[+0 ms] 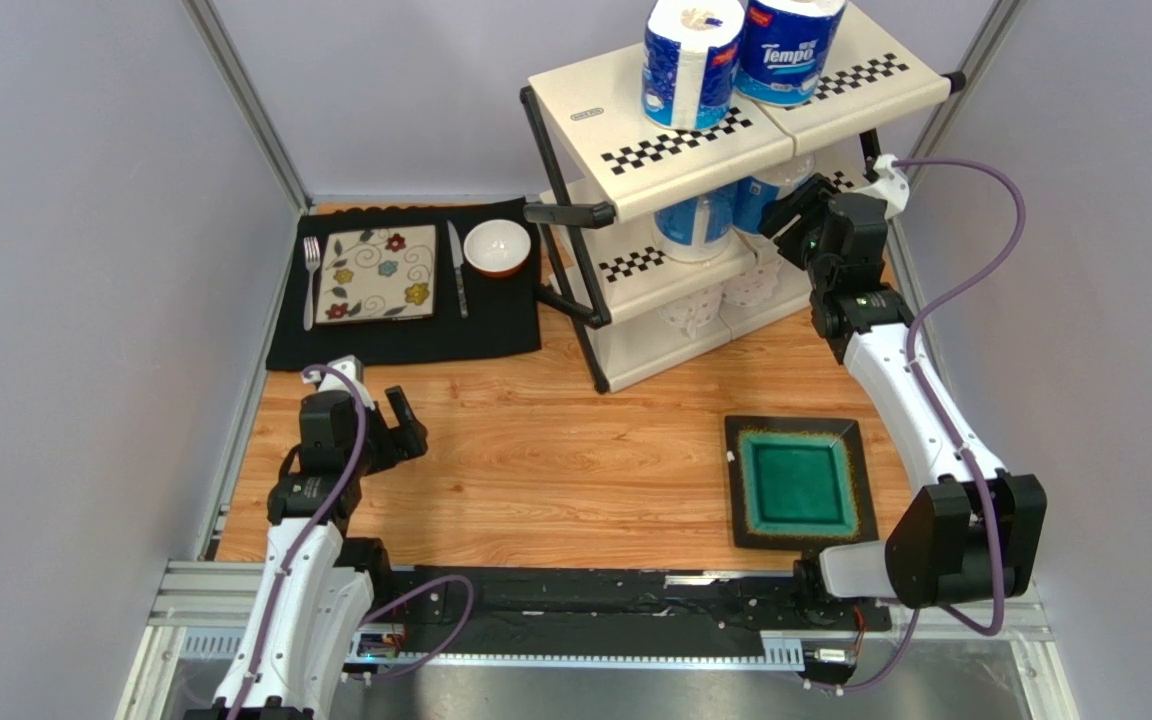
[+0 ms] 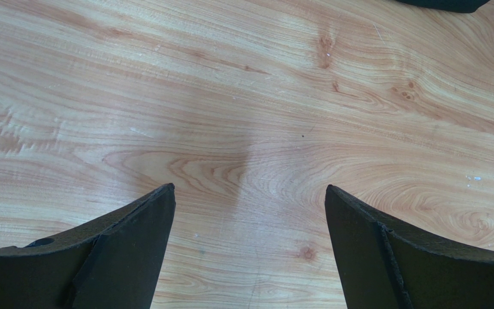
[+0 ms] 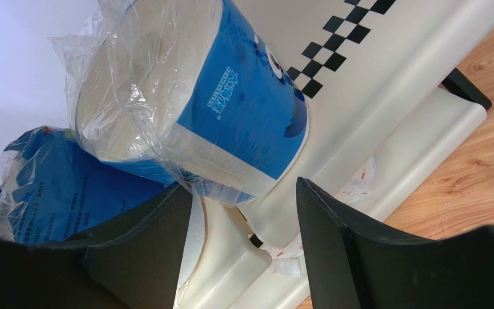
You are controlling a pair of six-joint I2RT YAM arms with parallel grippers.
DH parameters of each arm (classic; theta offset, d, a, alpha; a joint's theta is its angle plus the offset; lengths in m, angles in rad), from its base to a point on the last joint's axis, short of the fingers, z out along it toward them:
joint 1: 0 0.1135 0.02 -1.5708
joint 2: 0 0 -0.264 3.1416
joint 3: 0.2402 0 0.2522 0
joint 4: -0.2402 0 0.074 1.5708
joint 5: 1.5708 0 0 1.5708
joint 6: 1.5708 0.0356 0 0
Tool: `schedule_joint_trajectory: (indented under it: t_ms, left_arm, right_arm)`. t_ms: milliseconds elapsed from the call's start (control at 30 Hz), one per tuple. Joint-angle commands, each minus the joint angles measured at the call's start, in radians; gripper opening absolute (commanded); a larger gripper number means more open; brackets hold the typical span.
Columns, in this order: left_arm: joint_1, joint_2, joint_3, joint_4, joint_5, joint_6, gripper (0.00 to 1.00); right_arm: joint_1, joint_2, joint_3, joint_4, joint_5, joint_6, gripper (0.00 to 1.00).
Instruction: Place and organize the paper towels onto the shelf
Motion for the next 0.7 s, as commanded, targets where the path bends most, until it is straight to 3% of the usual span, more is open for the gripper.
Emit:
schedule_joint_trajectory:
  t_ms: [0,233,400,667]
  left_arm:
    - [0.0,0.0,-0.004,0.029,0.006,0.014,0.95]
    - [-0.002,-0.002,-0.004,0.029,0.004,0.014,0.95]
    - [0.0,-0.002,-0.004,0.029,0.004,0.014,0.95]
    - [-0.002,0.0,-0.002,0.031,0.007,0.014,0.95]
  right_arm:
    - [-0.005,0.02,0.055,0.05,-0.017,0.002,0.64]
    - [-0.005,-0.012,0.032,0.048,-0.009,0.0,0.63]
    - [-0.007,-0.151,-0.075,0.044,-0.018,0.064,0.63]
    - [-0.001,-0.214,-0.135,0.048,-0.2,0.149,0.63]
